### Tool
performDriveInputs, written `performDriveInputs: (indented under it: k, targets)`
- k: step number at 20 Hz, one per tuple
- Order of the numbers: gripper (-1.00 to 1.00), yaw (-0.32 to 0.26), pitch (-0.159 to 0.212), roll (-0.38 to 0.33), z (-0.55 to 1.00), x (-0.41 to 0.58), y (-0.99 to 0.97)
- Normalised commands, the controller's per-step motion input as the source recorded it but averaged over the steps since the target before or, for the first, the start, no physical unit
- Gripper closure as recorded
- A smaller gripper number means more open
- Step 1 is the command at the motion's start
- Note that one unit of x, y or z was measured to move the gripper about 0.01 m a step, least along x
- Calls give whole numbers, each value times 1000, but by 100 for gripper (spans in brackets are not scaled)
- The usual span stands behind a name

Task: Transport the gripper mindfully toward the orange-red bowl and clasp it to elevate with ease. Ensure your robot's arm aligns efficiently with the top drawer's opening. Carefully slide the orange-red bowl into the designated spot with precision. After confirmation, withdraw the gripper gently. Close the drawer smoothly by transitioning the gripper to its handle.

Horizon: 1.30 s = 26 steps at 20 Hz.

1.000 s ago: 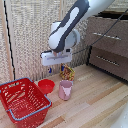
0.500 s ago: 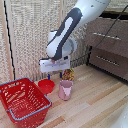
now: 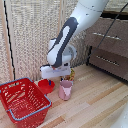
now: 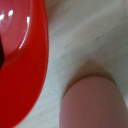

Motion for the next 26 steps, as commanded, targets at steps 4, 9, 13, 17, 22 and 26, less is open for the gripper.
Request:
performDriveInputs:
  k: [4,9,13,17,22,26]
  targets:
    - [100,-9,0,-51,-273,0,90]
    - [100,0,0,-43,-207,0,77]
    - [100,0,0,-16,-155,0,30]
    - [100,-1,0,-9,-124,-4,41]
    - [100,0,21,-1,-79,-1,7]
    - [100,-3,69,2,9,106,-17]
